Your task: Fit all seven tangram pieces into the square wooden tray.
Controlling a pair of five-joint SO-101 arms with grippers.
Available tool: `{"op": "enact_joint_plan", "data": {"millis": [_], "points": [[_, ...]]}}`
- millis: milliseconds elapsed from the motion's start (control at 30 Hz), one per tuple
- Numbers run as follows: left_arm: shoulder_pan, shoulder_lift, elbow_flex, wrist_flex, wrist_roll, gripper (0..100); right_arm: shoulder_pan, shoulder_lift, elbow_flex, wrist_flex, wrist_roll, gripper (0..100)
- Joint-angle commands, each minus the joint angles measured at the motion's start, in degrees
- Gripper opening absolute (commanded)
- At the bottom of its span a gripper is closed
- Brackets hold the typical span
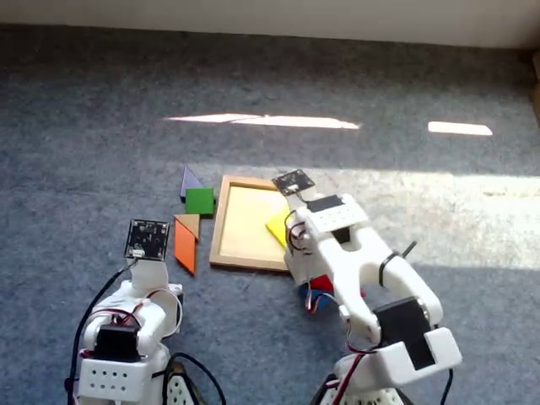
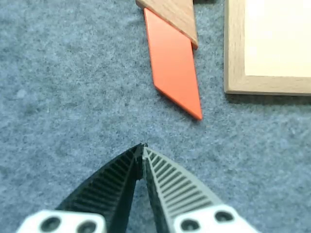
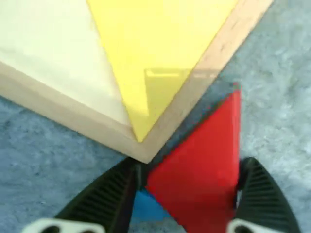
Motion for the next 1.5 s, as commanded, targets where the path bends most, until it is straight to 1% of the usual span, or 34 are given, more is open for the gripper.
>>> {"op": "enact_joint_plan", "data": {"millis": [0,133,300,367,500,533,667,767,1067,1133,1233,1300,1467], "points": [[0.40,-1.80,1.10,0.26,-0.53,1,0.22,1.54,-1.27,1.19,0.44,16.4],[0.40,-1.80,1.10,0.26,-0.53,1,0.31,1.45,-1.54,1.10,0.44,8.8],[0.40,-1.80,1.10,0.26,-0.53,1,0.48,1.27,-1.54,1.10,0.44,7.0],[0.40,-1.80,1.10,0.26,-0.53,1,1.89,1.19,-1.63,1.19,0.44,6.8],[0.40,-1.80,1.10,0.26,-0.53,1,6.55,1.10,-4.53,1.27,0.44,0.5],[0.40,-1.80,1.10,0.26,-0.53,1,7.25,1.10,-5.67,1.45,0.44,0.4],[0.40,-1.80,1.10,0.26,-0.53,1,8.48,0.75,-9.89,6.73,0.53,0.5],[0.40,-1.80,1.10,0.26,-0.53,1,8.22,-3.47,-10.95,7.34,0.53,0.5],[0.40,-1.80,1.10,0.26,-0.53,1,8.22,-22.37,-5.14,7.69,0.53,0.5],[0.40,-1.80,1.10,0.26,-0.53,1,7.60,-25.19,-5.32,7.34,0.53,0.5],[0.40,-1.80,1.10,0.26,-0.53,1,4.26,-25.89,-5.67,7.08,0.53,0.5],[0.40,-1.80,1.10,0.26,-0.53,1,1.71,-25.10,-7.34,4.70,0.18,0.5],[0.40,-1.80,1.10,0.26,-0.53,1,-1.71,-20.35,-11.21,-1.36,0.09,0.5]]}}
